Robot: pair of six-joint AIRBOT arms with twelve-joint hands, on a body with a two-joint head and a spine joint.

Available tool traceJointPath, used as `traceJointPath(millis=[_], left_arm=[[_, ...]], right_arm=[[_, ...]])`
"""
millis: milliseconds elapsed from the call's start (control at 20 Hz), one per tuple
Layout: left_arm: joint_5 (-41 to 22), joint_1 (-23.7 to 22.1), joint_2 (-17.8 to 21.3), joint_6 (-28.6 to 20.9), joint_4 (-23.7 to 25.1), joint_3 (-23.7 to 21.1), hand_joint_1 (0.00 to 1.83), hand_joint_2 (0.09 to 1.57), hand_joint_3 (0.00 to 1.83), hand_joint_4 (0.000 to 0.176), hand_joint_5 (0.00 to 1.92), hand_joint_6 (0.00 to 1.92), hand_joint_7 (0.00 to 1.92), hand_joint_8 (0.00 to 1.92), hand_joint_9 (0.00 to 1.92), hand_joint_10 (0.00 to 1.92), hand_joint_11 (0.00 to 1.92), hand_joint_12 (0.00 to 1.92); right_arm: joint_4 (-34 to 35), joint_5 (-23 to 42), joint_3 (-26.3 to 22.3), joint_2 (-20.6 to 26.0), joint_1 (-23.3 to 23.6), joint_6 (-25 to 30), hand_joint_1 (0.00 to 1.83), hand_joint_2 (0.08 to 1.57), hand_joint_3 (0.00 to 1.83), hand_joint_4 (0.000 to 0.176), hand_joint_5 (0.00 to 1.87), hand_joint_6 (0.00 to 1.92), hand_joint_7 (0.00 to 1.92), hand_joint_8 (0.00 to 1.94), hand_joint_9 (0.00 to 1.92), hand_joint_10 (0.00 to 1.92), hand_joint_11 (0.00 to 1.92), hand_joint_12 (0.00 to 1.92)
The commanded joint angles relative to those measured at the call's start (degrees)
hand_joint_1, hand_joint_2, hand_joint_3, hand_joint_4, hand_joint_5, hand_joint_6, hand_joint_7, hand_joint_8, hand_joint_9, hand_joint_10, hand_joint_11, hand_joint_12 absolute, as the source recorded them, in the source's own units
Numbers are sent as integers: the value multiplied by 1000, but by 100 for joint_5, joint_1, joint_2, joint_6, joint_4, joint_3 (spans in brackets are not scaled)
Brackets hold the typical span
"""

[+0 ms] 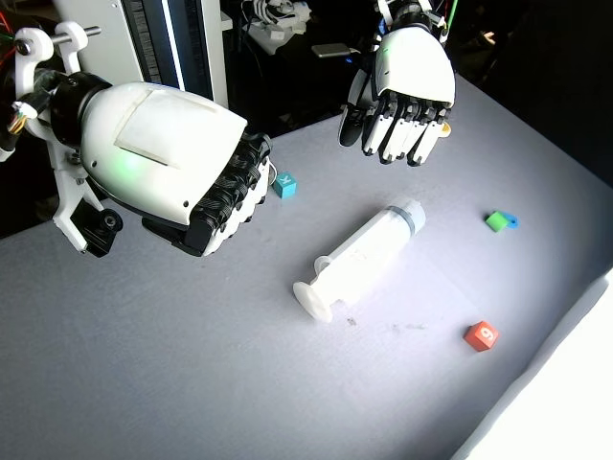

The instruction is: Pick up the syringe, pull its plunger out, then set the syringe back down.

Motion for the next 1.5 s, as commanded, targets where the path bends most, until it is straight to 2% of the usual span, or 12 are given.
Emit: traceJointPath(millis=[0, 100, 150, 450, 500, 550, 600, 700, 900, 1100, 1350, 1450], left_arm=[[-417, -88, -13, 36, 139, 20, 0, 1207, 173, 0, 79, 56, 77, 57, 36, 55, 0, 28], [-417, -87, -13, 37, 139, 35, 0, 1207, 173, 0, 79, 56, 77, 57, 36, 55, 0, 28], [-417, -87, -13, 37, 138, 46, 0, 1280, 26, 0, 93, 3, 88, 2, 44, 4, 0, 0], [-417, -86, -17, 36, 45, 64, 0, 1246, 0, 0, 68, 0, 54, 0, 18, 0, 0, 0], [-417, -80, -17, 36, 31, 76, 228, 1178, 0, 0, 13, 0, 10, 0, 3, 0, 0, 0], [-417, -72, -17, 36, 3, 89, 645, 1076, 0, 0, 2, 0, 1, 0, 0, 0, 0, 0], [-417, -70, -19, 36, -21, 100, 809, 993, 0, 0, 0, 0, 0, 0, 0, 0, 0, 0], [-478, -64, -62, 37, -99, 138, 965, 1022, 0, 0, 0, 0, 0, 0, 0, 0, 0, 0], [-620, -34, -540, 84, -418, 445, 981, 1016, 0, 0, 0, 0, 0, 0, 0, 0, 0, 0], [-639, -46, -988, 988, -1392, 668, 1008, 993, 0, 0, 0, 0, 0, 0, 0, 0, 0, 0], [-773, 124, -1301, 1631, -2019, 942, 1008, 1008, 0, 0, 0, 0, 0, 0, 0, 0, 4, 2], [-793, 224, -1393, 1790, -2211, 1073, 998, 1012, 0, 0, 0, 0, 0, 0, 0, 0, 0, 0]], right_arm=[[-20, 682, -32, 49, 69, 10, 31, 1249, 120, 0, 183, 56, 176, 57, 151, 105, 0, 581], [-27, 682, -49, 50, 69, 0, 31, 1249, 120, 0, 183, 56, 176, 57, 151, 105, 0, 581], [-38, 687, -63, 52, 70, -16, 26, 1307, 7, 0, 216, 4, 206, 4, 193, 23, 0, 572], [-40, 737, -69, 56, 69, -70, 35, 1313, 0, 0, 228, 4, 206, 3, 193, 5, 0, 548], [-40, 762, -69, 56, 69, -80, 20, 1319, 2, 0, 214, 1, 195, 2, 185, 1, 0, 537], [-39, 808, -67, 61, 68, -99, 3, 1318, 1, 0, 205, 0, 187, 1, 177, 0, 0, 512], [-38, 829, -66, 65, 67, -100, 50, 1315, 0, 0, 214, 3, 197, 4, 182, 3, 0, 519], [5, 835, -65, 74, 62, -99, 38, 1315, 0, 0, 230, 5, 224, 6, 210, 8, 0, 598], [197, 827, -20, 128, 30, 362, 33, 1319, 0, 0, 232, 3, 214, 3, 222, 7, 0, 619], [287, 827, 35, 127, 28, 725, 83, 1312, 0, 0, 285, 10, 267, 11, 254, 12, 0, 631], [287, 825, 44, 118, 4, 725, 0, 1304, 0, 0, 262, 7, 274, 9, 262, 11, 0, 606], [287, 826, 52, 115, 4, 725, 89, 1288, 0, 0, 265, 1, 285, 3, 287, 5, 0, 678]])
